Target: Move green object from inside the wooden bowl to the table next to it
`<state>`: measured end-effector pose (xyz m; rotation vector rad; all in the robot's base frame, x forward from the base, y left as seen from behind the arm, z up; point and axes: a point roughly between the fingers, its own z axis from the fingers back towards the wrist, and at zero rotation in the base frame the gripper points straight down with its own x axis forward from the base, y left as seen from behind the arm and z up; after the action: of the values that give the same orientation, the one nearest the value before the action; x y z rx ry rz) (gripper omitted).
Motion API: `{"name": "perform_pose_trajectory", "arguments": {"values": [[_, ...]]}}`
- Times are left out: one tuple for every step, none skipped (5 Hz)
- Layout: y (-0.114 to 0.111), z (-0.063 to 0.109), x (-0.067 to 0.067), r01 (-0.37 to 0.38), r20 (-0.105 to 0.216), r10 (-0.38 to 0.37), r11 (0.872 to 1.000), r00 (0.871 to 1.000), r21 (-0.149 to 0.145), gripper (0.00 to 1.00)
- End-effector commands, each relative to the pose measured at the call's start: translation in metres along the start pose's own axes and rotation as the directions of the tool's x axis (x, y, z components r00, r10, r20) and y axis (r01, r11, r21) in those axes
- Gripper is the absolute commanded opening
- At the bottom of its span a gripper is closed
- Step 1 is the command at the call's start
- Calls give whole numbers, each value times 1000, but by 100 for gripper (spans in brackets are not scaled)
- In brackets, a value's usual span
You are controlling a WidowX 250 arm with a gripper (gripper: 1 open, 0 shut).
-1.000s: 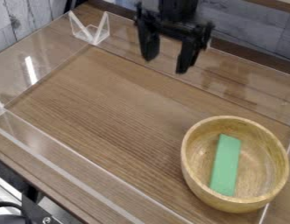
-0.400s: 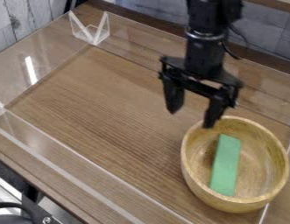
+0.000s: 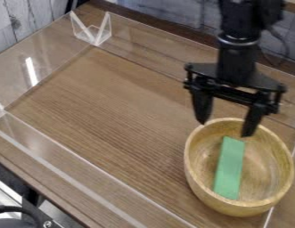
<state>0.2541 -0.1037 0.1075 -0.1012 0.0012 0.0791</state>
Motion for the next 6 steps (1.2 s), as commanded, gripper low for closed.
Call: {"name": "perform_pose_trajectory", "arguments": {"values": [[0, 5, 1, -88, 73, 91, 995, 993, -40, 0], [6, -4, 1, -138, 97, 143, 989, 985, -61, 100], [2, -4, -2, -167, 121, 175, 983, 977, -78, 100], [-3, -4, -4, -193, 134, 203, 978, 970, -82, 100], [-6, -12, -3, -248, 152, 259, 965, 954, -89, 100], [-8, -21, 3, -282, 164, 294, 955, 942, -88, 100]]}}
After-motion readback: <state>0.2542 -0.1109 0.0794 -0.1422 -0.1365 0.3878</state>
